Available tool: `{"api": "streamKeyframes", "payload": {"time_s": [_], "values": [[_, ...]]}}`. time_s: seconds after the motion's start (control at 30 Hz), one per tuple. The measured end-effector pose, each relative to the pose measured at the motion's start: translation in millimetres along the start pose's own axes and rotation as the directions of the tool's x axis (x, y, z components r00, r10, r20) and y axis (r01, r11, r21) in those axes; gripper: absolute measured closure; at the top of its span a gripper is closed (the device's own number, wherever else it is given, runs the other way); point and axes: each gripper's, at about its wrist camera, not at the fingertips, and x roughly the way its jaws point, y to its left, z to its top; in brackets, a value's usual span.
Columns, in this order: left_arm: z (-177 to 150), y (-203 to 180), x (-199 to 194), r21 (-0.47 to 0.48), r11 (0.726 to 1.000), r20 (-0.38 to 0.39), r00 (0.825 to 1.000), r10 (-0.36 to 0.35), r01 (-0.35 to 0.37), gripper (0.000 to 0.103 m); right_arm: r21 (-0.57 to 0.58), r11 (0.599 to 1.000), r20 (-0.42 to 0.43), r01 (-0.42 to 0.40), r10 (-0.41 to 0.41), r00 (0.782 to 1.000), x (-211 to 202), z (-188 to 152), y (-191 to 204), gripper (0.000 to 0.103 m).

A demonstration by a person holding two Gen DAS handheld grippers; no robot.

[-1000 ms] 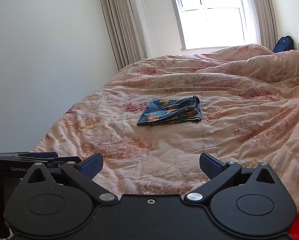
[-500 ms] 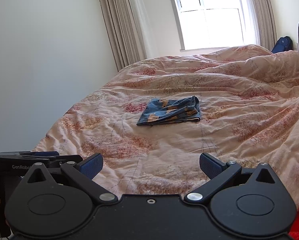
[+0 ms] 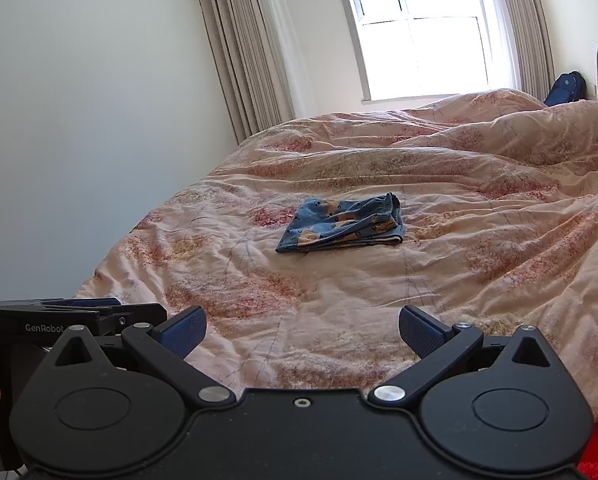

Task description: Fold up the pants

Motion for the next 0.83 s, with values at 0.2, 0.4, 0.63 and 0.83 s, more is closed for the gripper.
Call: {"api": "streamKeyframes", "payload": {"time_s": [0.2, 0.4, 0.63, 0.83], "values": [[0.2, 0.8, 0.4, 0.001, 1.000, -0.001, 1.000, 0.007, -0.007, 0.000, -0.002, 1.000, 0.005, 0.001, -0.001, 1.000, -1.0, 3.5, 1.9, 0.001], [0.2, 4.2, -0.3, -0.025, 0.999, -0.007, 1.000, -0.021, 0.020, 0.000, -0.005, 1.000, 0.011, 0.004, -0.004, 1.000, -1.4, 6.1, 3.3, 0.000], [-2.5, 8.7, -4.4, -0.053, 0.999, 0.027, 1.000, 0.001, 0.000, 0.000, -0.011, 1.000, 0.016, 0.001, -0.001, 1.000, -3.4, 6.3, 4.6, 0.001], [-2.6, 9.3, -9.0, -0.054, 0.998, 0.067, 0.998, 0.012, -0.009, 0.000, -0.016, 1.000, 0.013, -0.004, 0.004, 1.000, -2.1, 6.1, 7.3, 0.001]]}}
